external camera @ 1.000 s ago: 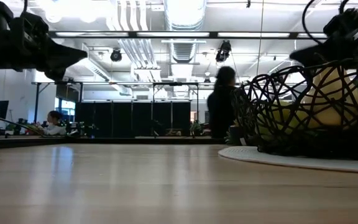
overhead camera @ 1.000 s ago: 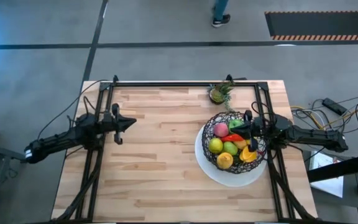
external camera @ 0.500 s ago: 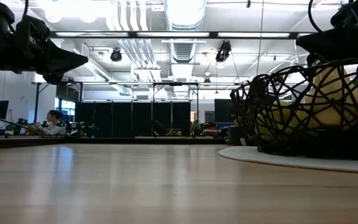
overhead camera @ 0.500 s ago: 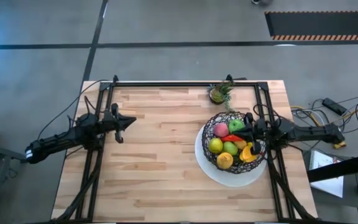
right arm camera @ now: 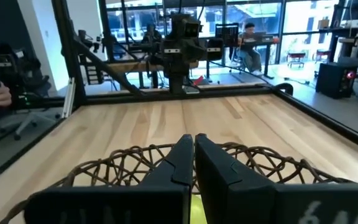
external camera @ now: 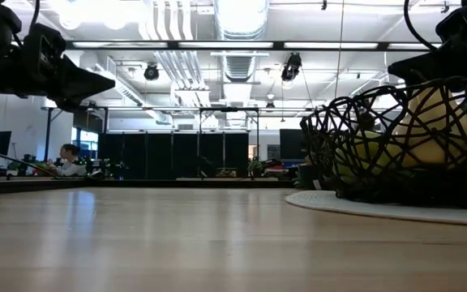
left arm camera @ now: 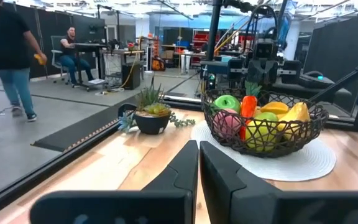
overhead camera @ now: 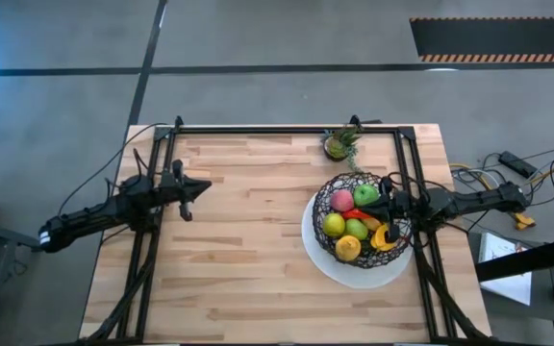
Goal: Build produce basket
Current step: Return to Home Position
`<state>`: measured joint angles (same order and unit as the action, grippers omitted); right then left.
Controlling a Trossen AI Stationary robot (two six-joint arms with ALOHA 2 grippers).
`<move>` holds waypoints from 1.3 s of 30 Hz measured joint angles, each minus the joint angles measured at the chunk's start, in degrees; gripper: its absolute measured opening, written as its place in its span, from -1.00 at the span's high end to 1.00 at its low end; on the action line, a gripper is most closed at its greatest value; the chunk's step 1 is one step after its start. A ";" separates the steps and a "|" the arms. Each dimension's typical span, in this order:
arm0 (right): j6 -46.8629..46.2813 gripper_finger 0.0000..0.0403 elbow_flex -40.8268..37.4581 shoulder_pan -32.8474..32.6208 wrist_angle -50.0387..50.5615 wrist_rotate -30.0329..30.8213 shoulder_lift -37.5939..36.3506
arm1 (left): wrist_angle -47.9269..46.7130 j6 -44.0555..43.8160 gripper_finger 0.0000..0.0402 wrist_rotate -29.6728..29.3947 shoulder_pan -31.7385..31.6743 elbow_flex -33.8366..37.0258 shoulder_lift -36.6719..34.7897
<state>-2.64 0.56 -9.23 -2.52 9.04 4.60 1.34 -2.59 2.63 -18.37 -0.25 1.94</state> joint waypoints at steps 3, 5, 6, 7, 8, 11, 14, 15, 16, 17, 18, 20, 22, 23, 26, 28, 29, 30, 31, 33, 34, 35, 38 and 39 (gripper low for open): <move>1.34 0.96 0.00 0.02 0.14 0.00 0.03 | 0.01 0.00 1.00 0.02 0.00 0.00 1.37; 2.21 0.96 0.00 0.02 0.26 0.01 0.07 | -0.03 -0.13 1.00 0.02 0.00 0.00 2.11; 2.06 0.96 0.00 0.02 0.24 0.02 0.07 | -0.02 -1.71 1.00 0.05 0.00 0.00 2.58; 1.62 0.96 0.00 0.02 0.24 0.02 0.07 | -0.01 -4.31 1.00 0.09 0.01 0.00 3.04; 1.06 0.96 0.00 0.02 0.26 0.02 0.07 | -0.02 -5.60 1.00 0.10 0.03 0.00 3.38; -0.27 0.96 0.00 0.02 0.33 0.02 0.62 | 0.05 -7.58 1.00 0.81 0.72 0.00 3.60; -0.37 0.96 0.00 0.02 0.33 0.07 1.41 | 0.40 -8.04 1.00 1.18 1.90 0.00 2.34; -0.39 0.96 0.00 0.02 0.33 0.33 1.64 | 0.60 -8.04 1.00 1.25 2.32 0.00 1.56; -0.44 0.96 0.00 0.02 0.31 1.12 1.91 | 0.55 -8.04 1.00 1.23 2.73 0.00 0.63; -0.76 0.96 0.00 0.02 0.21 2.26 2.05 | 0.38 -8.01 1.00 1.22 3.17 0.00 -0.37; -1.00 0.96 0.00 0.02 0.08 3.64 2.27 | 0.41 -7.93 1.00 0.97 3.65 0.00 -1.03; -1.26 0.96 0.02 0.04 -0.11 5.78 2.78 | 0.03 -7.66 1.00 -0.83 4.89 0.00 -0.59; -1.22 0.96 0.02 0.07 -0.18 6.21 3.32 | -0.05 -7.58 1.00 -4.40 6.51 0.00 -0.24; -1.22 0.96 0.02 0.07 -0.17 6.21 3.49 | 0.15 -7.31 1.00 -6.03 7.35 0.00 0.05; -1.28 0.96 0.02 0.07 -0.17 6.23 3.50 | 0.60 -5.38 1.00 -9.67 9.81 0.00 0.26; -1.24 0.96 0.02 0.07 -0.13 6.21 3.39 | 0.89 -4.29 1.00 -11.25 10.84 0.00 0.22; -1.24 0.96 0.02 0.07 -0.13 6.21 3.43 | 0.97 -4.07 1.00 -11.76 11.08 0.00 0.25; -1.24 0.96 0.02 0.07 -0.13 6.23 3.51 | 0.96 -4.06 1.00 -11.79 11.10 0.00 0.29; -1.24 0.96 0.02 0.07 -0.09 6.19 3.60 | 0.95 -4.06 1.00 -11.78 11.10 0.00 0.32; -1.25 0.96 0.02 0.04 -0.09 6.14 3.71 | 0.98 -4.19 1.00 -11.71 11.10 0.00 0.88; -1.27 0.96 0.02 0.04 -0.05 6.12 3.72 | 1.02 -4.37 1.00 -11.67 11.10 0.00 1.21; -1.28 0.96 0.02 0.04 -0.02 6.12 3.72 | 1.09 -4.37 1.00 -11.66 11.10 0.00 1.36; -1.26 0.96 0.02 0.04 -0.02 6.10 3.72 | 1.21 -4.39 1.00 -11.69 11.10 0.00 1.80; -1.26 0.96 0.02 0.04 0.02 6.08 3.73 | 1.20 -4.40 1.00 -11.67 11.09 0.00 1.88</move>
<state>-3.90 0.58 -9.19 -2.51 15.12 8.34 2.54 -7.00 -9.04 -7.28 -0.25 3.82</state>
